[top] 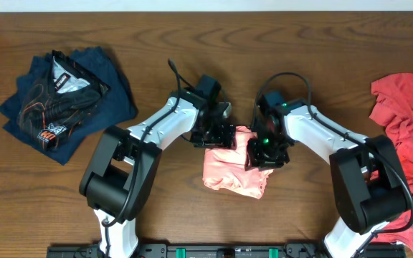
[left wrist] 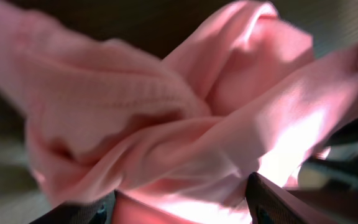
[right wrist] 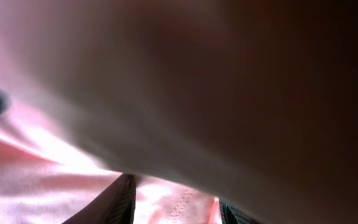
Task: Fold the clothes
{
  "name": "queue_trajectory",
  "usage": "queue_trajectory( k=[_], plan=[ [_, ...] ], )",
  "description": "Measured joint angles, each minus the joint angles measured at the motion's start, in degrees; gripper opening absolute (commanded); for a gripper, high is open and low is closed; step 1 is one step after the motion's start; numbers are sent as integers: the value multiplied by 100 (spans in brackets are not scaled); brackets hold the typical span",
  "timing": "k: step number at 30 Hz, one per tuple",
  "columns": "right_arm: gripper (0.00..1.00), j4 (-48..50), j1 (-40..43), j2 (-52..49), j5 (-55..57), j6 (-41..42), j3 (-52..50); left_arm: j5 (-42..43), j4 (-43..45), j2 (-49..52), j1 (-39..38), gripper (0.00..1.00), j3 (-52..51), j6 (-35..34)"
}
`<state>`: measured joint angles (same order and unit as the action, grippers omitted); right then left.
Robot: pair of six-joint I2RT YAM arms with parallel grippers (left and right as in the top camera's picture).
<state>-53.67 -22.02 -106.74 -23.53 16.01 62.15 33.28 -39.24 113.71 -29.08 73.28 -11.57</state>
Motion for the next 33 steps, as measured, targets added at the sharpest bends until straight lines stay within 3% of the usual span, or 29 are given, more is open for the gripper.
queue_trajectory(
  k=[4, 7, 11, 12, 14, 20, 25, 33],
  plan=[
    [44, 249, 216, 50, 426, 162, -26, 68, -544, 42, 9, 66, 15, -17],
    [43, 955, 417, 125, 614, 68, -76, 87, -811, 42, 2, 70, 13, -118],
    [49, 1639, 688, 74, 1213, -223, -13, 24, -857, -37, 28, 74, -28, -319],
    [50, 1626, 758, 72, 1364, -304, 20, -46, -826, -111, 48, 77, -46, -352],
    [51, 1436, 826, 70, 1631, -426, 127, -221, -767, -326, 109, 98, -68, -358],
    [57, 732, 826, 177, 1996, -601, 824, -837, -426, -1043, 352, 98, -70, -492],
    [59, 428, 826, 789, 2098, -638, 1154, -1058, -240, -905, 428, 98, -70, -485],
    [59, 20, 826, 1226, 2124, -647, 1215, -514, 55, -173, 426, 98, -72, -308]
  ],
)
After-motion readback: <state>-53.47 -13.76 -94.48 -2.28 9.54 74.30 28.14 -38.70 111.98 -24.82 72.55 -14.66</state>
